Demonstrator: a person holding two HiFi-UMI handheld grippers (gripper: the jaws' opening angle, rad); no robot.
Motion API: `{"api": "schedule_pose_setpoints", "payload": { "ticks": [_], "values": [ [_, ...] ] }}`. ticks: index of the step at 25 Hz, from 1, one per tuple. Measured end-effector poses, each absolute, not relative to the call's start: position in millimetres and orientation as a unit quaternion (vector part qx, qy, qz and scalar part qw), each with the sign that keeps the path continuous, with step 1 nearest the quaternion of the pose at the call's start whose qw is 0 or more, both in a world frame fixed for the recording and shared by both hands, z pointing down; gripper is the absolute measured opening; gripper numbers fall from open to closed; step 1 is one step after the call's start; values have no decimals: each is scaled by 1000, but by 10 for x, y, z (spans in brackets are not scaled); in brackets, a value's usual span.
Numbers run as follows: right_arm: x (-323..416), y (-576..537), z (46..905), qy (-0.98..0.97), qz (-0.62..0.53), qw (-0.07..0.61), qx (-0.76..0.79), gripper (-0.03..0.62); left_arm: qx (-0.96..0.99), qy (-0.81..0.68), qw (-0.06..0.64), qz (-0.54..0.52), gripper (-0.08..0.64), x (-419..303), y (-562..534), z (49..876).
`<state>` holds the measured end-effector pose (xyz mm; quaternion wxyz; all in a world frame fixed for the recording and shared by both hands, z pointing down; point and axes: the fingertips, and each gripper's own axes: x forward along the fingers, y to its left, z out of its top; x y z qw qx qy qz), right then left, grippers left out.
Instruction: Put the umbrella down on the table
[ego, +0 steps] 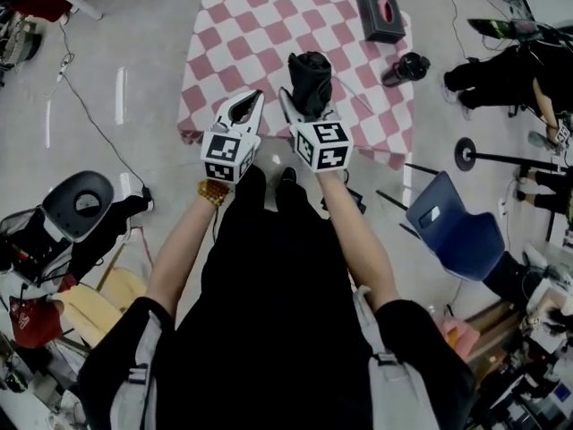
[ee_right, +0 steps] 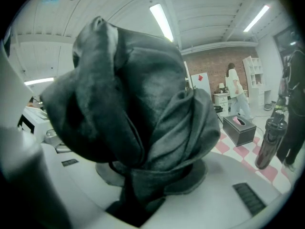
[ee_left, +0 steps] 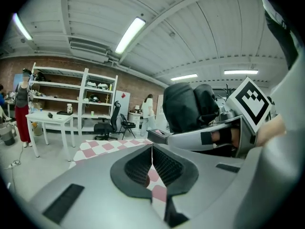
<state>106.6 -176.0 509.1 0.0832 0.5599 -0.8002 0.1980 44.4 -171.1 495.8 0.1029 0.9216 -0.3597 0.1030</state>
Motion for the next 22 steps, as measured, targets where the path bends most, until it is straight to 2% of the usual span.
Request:
{"api": "schedule_pose_setpoints", "payload": {
  "ticks": [10, 22],
  "values": [
    [945, -2139, 5227, -773, 248, 68, 580, 164, 932, -319, 139, 101, 14, 353, -2036, 5128],
    [1261, -2411, 5459, -780, 314, 67, 538, 163, 927, -326, 153, 107, 15, 653, -2216, 5193]
  ]
}}
